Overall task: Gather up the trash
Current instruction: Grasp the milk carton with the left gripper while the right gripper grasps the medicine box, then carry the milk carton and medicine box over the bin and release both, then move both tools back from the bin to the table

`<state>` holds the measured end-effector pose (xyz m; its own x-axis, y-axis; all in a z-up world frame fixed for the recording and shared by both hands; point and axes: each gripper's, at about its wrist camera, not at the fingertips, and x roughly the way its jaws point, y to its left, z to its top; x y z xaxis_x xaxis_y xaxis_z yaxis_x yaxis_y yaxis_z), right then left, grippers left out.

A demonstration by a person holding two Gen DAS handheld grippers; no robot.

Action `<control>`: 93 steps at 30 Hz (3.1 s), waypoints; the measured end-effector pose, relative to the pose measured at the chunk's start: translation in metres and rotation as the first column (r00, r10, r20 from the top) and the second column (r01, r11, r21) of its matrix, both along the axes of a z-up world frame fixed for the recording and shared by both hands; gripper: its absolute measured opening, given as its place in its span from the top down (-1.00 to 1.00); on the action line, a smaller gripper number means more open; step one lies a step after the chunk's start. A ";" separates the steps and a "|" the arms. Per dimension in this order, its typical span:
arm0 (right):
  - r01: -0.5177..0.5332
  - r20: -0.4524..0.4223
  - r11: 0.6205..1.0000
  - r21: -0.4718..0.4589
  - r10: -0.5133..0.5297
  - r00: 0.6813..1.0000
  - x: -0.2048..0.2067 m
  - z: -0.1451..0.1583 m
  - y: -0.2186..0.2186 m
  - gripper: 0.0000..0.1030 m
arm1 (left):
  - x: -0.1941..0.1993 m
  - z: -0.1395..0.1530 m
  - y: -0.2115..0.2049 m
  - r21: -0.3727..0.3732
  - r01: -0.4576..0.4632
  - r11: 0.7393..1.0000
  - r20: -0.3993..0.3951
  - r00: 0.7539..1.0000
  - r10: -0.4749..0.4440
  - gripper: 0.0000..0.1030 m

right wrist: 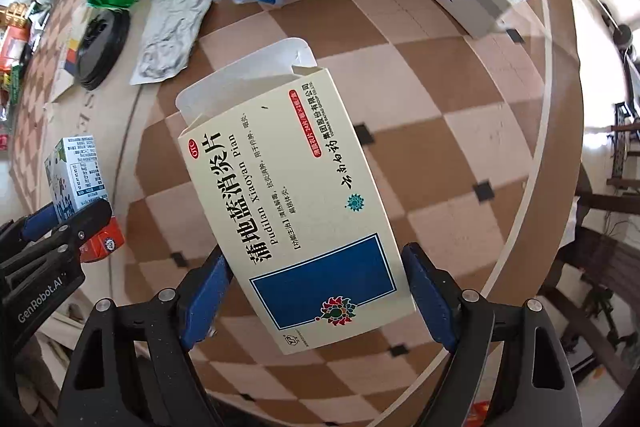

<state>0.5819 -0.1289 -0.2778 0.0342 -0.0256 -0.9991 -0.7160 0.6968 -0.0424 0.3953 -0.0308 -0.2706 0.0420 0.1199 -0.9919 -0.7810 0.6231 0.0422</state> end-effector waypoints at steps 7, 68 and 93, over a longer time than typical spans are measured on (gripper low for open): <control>-0.001 0.026 0.996 0.089 -0.002 1.000 -0.063 0.029 -0.024 -0.65 | -0.069 0.047 -0.038 0.081 -0.004 0.997 0.085 0.996 -0.003 -0.01; -0.029 -0.245 0.978 -0.207 -0.023 0.969 -0.287 -0.461 -0.117 -1.00 | -0.235 -0.389 -0.033 -0.384 -0.197 0.902 -0.112 0.980 0.166 -0.84; -0.036 -0.105 0.992 -0.122 0.023 0.994 -0.345 -0.226 -0.124 -1.00 | -0.300 -0.179 -0.101 -0.184 -0.128 0.975 -0.153 0.983 0.101 -0.83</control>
